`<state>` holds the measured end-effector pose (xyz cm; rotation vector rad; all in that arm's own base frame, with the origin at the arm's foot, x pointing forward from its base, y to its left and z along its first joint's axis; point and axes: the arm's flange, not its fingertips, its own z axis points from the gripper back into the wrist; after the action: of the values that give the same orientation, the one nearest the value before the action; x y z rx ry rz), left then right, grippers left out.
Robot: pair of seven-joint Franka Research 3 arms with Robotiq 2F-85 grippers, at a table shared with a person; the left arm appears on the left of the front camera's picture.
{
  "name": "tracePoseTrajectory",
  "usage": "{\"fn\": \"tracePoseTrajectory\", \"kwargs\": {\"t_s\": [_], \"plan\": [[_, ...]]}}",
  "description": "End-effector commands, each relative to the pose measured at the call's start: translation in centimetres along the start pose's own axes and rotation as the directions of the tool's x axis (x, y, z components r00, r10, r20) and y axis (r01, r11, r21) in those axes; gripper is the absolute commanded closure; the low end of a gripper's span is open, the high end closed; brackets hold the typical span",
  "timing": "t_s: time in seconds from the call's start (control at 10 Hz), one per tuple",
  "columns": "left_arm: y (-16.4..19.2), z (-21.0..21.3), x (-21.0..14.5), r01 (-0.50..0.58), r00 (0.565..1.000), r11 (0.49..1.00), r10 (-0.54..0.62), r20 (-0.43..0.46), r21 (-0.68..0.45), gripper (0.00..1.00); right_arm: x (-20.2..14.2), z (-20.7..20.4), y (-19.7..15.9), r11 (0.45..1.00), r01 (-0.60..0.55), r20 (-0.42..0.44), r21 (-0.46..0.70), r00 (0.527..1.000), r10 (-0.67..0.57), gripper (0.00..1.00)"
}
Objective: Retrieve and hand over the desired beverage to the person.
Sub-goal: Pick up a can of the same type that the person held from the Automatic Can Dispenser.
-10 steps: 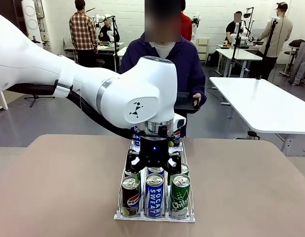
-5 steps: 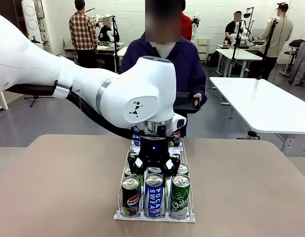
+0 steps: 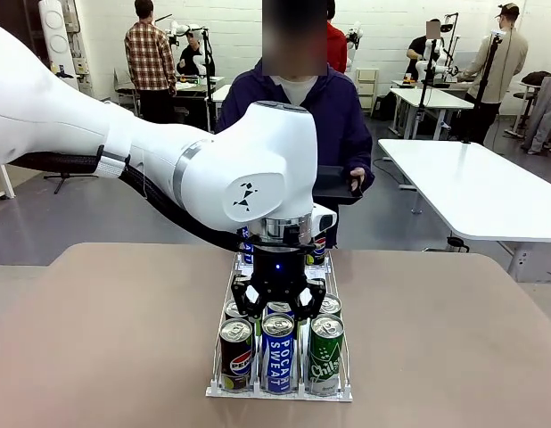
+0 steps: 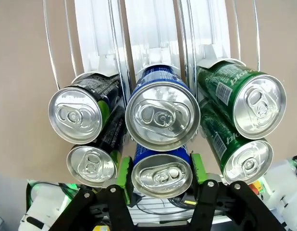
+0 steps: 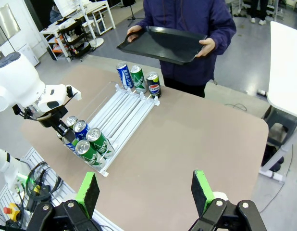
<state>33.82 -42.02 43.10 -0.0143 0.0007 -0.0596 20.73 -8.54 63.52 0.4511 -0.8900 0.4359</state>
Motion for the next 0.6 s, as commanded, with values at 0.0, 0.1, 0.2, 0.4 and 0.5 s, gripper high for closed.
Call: {"fn": "tracePoseTrajectory", "kwargs": {"t_s": [0.0, 0.1, 0.2, 0.4, 0.5], "plan": [[0.4, -0.3, -0.5, 0.014, 0.999, 1.000, -0.015, -0.031, -0.027, 1.00, 0.0, -0.1, -0.1, 1.000, -0.005, -0.003, 0.010, 1.000, 0.005, 0.00], [0.4, 0.1, -0.4, 0.023, 0.999, 0.999, -0.024, -0.033, -0.031, 1.00, 0.0, -0.1, -0.1, 1.000, -0.005, -0.003, 0.010, 1.000, 0.005, 0.00], [0.3, 1.2, -0.7, 0.029, 0.999, 0.999, -0.029, -0.019, -0.024, 1.00, 0.0, -0.1, -0.1, 1.000, -0.005, -0.003, 0.010, 1.000, 0.005, 0.00], [0.2, 7.2, -2.1, 0.021, 1.000, 0.999, -0.021, 0.000, 0.038, 0.45, 0.0, -0.1, -0.1, 1.000, -0.005, -0.003, 0.010, 1.000, 0.005, 0.00], [0.4, 11.4, -2.9, -0.006, 0.998, 0.999, 0.003, 0.060, 0.048, 0.45, 0.0, -0.1, -0.1, 1.000, -0.005, -0.003, 0.010, 1.000, 0.005, 0.00]]}}
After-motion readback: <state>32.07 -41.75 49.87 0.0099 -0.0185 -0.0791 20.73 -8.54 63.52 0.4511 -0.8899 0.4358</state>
